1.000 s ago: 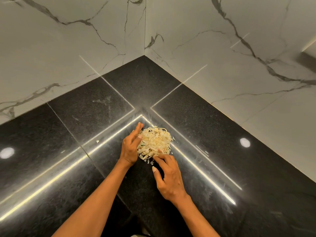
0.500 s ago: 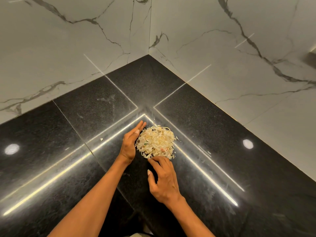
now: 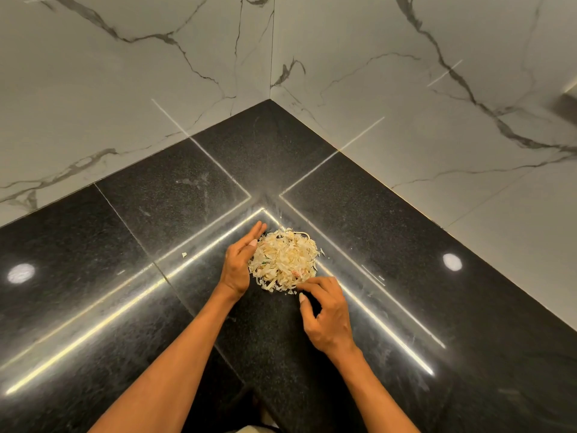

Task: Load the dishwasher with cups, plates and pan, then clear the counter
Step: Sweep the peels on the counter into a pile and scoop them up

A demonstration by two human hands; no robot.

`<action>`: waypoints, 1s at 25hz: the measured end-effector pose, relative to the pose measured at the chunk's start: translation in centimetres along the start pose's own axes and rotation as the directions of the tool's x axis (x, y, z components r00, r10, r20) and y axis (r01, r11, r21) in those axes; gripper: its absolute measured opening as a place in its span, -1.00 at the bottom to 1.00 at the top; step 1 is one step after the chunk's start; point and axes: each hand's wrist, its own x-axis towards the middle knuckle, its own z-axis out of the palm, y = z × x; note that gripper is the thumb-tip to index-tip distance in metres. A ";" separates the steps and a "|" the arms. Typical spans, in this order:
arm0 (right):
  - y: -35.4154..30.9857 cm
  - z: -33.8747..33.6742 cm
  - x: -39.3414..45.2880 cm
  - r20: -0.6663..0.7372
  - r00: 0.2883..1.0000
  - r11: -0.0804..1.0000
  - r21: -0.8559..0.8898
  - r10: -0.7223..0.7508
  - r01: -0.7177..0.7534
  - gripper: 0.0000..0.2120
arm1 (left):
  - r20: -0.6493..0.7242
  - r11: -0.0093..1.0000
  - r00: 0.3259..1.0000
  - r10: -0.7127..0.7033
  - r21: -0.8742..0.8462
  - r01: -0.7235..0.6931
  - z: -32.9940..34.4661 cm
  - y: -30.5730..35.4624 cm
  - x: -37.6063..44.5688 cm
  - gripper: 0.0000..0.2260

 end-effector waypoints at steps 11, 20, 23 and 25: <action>1.9 -1.4 2.6 0.008 1.000 0.996 0.090 0.026 -0.026 -0.95 | -0.002 0.999 1.000 0.013 0.032 -0.013 0.3 0.1 0.0 -0.52; 2.0 0.5 6.8 -0.128 0.941 0.940 0.179 0.315 -0.290 -0.47 | -0.020 0.995 0.998 0.063 0.074 -0.061 0.9 0.6 -0.2 -0.47; 0.1 3.2 7.6 0.009 0.971 0.965 0.109 0.239 -0.239 -0.38 | -0.017 0.978 0.994 0.105 0.186 -0.100 0.9 -0.2 -0.2 -0.46; -0.9 5.0 7.6 0.039 0.980 0.974 0.107 0.197 -0.201 -0.38 | -0.059 0.963 0.991 0.123 0.249 -0.105 1.2 -0.6 -0.1 -0.48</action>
